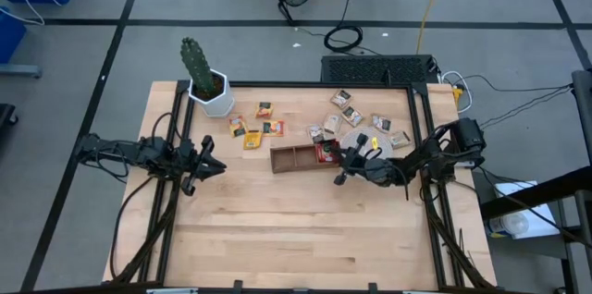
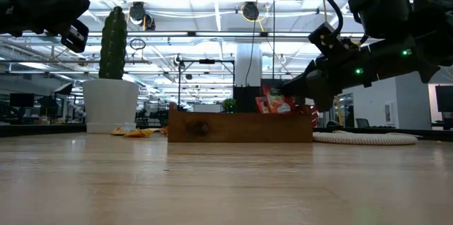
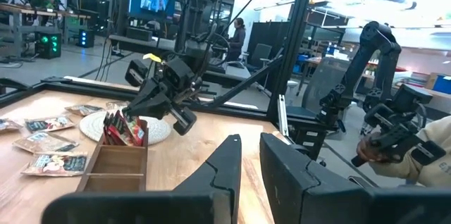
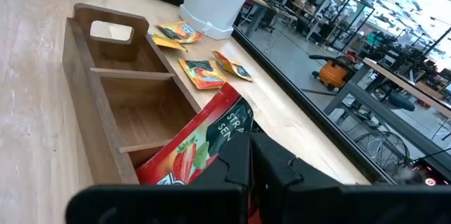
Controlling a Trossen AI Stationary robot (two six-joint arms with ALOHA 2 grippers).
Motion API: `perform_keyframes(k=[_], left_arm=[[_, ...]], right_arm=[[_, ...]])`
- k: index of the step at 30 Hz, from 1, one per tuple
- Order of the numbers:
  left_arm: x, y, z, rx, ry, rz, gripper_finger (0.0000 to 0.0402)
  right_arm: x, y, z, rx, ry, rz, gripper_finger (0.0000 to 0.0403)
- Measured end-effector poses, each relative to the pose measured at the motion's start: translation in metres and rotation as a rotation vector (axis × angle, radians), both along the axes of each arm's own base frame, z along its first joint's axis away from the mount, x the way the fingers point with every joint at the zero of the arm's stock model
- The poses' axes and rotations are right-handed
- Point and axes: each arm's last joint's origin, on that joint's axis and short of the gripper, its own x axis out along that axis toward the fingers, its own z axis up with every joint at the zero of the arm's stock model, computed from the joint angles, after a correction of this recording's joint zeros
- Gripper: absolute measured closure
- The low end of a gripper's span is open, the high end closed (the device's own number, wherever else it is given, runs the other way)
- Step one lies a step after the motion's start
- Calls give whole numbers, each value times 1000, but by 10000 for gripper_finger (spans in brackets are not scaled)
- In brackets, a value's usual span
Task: Pick & Place Tea
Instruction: Put the red tea bag into the right section of the wooden organizer
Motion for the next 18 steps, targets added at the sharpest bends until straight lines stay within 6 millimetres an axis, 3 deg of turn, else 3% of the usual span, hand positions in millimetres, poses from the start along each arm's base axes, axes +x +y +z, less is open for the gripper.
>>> perform_keyframes(k=[8,18], left_arm=[[0,0,0,0,0,0,344],[0,0,0,0,0,0,344]], right_arm=[[1,0,3,-35,-7,5,346],[1,1,26,-84,-95,17,283]])
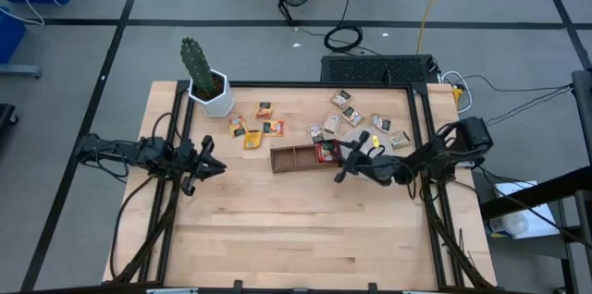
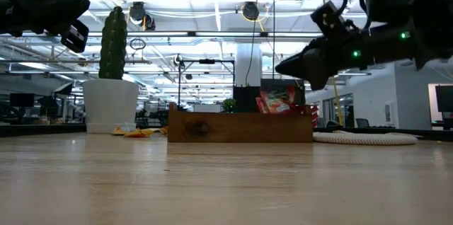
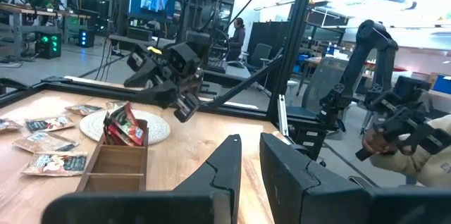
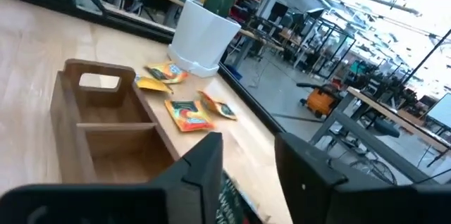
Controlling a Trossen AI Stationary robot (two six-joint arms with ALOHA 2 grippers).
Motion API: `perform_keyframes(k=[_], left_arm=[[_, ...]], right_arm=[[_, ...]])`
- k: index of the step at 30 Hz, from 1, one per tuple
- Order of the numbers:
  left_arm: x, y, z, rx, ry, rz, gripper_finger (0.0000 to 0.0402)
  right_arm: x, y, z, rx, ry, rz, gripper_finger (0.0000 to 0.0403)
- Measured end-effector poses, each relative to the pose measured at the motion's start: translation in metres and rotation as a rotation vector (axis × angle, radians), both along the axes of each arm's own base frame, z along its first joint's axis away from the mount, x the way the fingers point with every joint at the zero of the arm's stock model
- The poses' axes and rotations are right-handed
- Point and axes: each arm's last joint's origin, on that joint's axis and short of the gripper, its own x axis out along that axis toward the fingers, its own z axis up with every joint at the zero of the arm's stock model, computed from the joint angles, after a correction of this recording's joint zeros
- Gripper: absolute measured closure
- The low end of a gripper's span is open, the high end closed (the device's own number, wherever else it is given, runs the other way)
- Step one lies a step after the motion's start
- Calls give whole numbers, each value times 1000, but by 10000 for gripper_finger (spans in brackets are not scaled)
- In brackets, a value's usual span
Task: Pick & Place Tea
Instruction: Put the red tea bag into the right section of the wooden organizer
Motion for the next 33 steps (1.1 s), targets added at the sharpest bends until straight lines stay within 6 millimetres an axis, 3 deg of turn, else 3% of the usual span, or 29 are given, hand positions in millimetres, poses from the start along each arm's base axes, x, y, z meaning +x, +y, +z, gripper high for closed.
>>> perform_keyframes(k=[2,5,7,9,13,19,23,33], left_arm=[[0,0,0,0,0,0,344],[0,0,0,0,0,0,344],[0,0,0,0,0,0,344],[0,0,0,0,0,0,344],[0,0,0,0,0,0,344],[0,0,0,0,0,0,344],[0,0,0,0,-1,0,344],[0,0,0,0,0,0,344]], right_arm=[[4,3,9,-31,63,12,293],[19,9,26,-62,321,51,351],[30,7,41,36,502,124,388],[40,4,52,174,609,172,397],[45,1,40,213,776,170,402],[45,-7,25,276,852,133,403],[46,-6,25,275,846,138,403],[41,1,47,218,762,139,403]])
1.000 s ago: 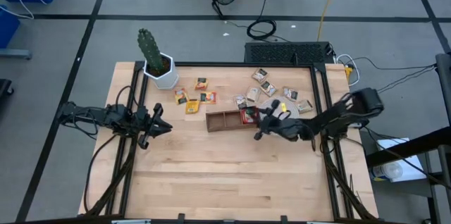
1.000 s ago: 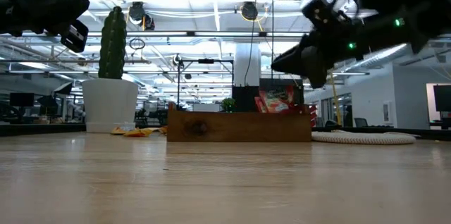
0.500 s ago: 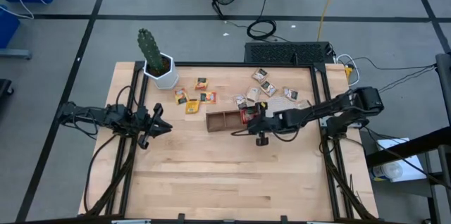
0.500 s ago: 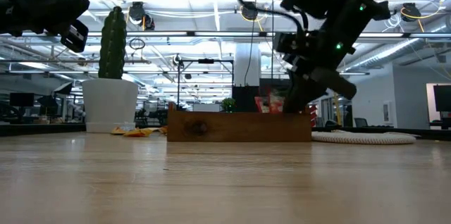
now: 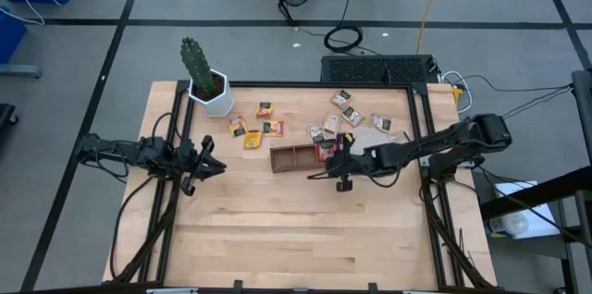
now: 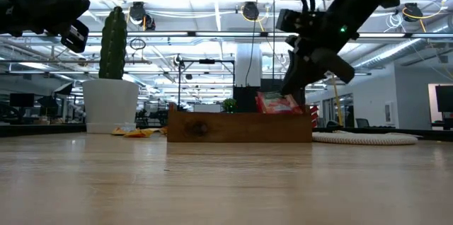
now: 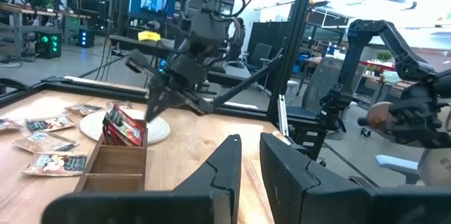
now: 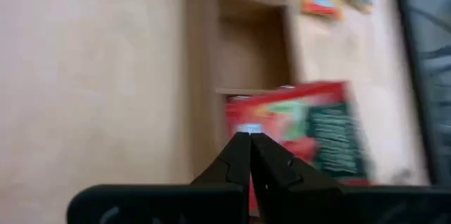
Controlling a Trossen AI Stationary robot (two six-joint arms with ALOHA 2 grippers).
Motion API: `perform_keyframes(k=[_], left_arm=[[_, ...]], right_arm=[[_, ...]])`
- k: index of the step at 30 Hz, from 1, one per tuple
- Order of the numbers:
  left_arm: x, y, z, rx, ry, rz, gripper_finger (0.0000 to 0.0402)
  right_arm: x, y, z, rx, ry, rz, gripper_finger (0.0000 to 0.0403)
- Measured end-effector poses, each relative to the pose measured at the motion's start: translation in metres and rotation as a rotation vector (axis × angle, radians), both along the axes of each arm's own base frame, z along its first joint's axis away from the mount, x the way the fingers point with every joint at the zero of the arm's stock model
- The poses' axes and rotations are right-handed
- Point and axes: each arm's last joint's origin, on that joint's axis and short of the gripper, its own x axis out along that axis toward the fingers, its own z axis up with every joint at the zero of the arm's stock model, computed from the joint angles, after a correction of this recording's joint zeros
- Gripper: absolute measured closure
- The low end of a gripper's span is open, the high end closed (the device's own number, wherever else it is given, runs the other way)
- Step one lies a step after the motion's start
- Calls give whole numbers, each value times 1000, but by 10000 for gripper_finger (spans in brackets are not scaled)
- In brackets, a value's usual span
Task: Pick & Place Tea
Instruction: Put the red tea bag into the right section of the wooden organizer
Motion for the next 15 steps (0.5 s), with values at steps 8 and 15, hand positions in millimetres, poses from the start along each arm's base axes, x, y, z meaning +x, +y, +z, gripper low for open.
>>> perform_keyframes(k=[8,15], left_arm=[[0,0,0,0,1,0,344],[0,0,0,0,-1,0,344]], right_arm=[[2,-19,-4,29,24,-16,403],[4,-22,-8,58,29,-15,403]])
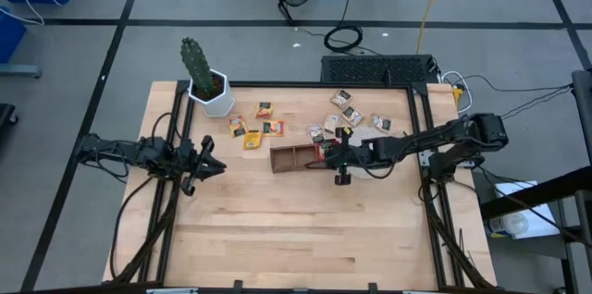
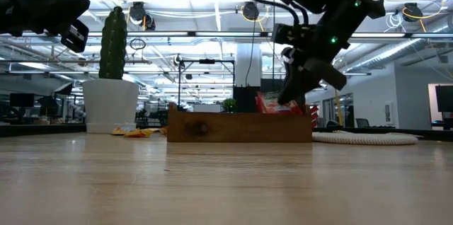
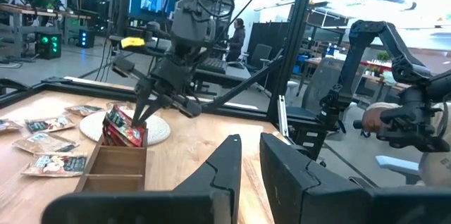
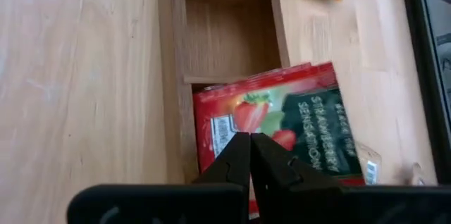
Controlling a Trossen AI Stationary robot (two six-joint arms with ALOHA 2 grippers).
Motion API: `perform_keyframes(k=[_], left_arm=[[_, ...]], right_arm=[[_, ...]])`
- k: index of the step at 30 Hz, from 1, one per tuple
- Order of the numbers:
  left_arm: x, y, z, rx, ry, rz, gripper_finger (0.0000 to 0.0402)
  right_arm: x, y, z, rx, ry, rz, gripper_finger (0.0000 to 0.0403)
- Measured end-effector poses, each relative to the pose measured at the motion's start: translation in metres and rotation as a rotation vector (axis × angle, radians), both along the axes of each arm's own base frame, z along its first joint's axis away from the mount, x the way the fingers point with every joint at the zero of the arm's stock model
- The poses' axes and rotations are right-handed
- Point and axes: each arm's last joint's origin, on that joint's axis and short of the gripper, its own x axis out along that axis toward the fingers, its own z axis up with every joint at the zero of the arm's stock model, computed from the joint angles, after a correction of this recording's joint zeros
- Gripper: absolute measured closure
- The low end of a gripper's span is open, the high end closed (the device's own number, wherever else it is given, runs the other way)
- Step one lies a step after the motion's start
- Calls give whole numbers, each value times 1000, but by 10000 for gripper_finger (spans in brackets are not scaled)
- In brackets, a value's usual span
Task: Pick & Place Tea
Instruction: Put the red tea bag into the right section of the wooden organizer, then put the brown tea bag into the middle section of the wooden organizer
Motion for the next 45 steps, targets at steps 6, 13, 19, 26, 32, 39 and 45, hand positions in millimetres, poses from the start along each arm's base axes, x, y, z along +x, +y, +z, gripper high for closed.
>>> perform_keyframes(k=[6,13,19,26,32,39,45], left_arm=[[0,0,0,0,1,1,344],[0,0,0,0,1,0,344],[0,0,0,0,2,0,344],[0,0,0,0,1,0,344],[0,0,0,0,1,0,344],[0,0,0,0,1,0,344],[0,0,0,0,1,0,344]], right_arm=[[3,0,-13,2,50,0,403],[8,2,-26,19,79,-3,403],[5,6,-22,42,65,-18,403],[1,16,-19,73,56,-20,403],[2,19,-18,74,44,-14,403],[-2,23,-3,50,-24,-35,403],[-6,33,10,55,-75,-2,403]])
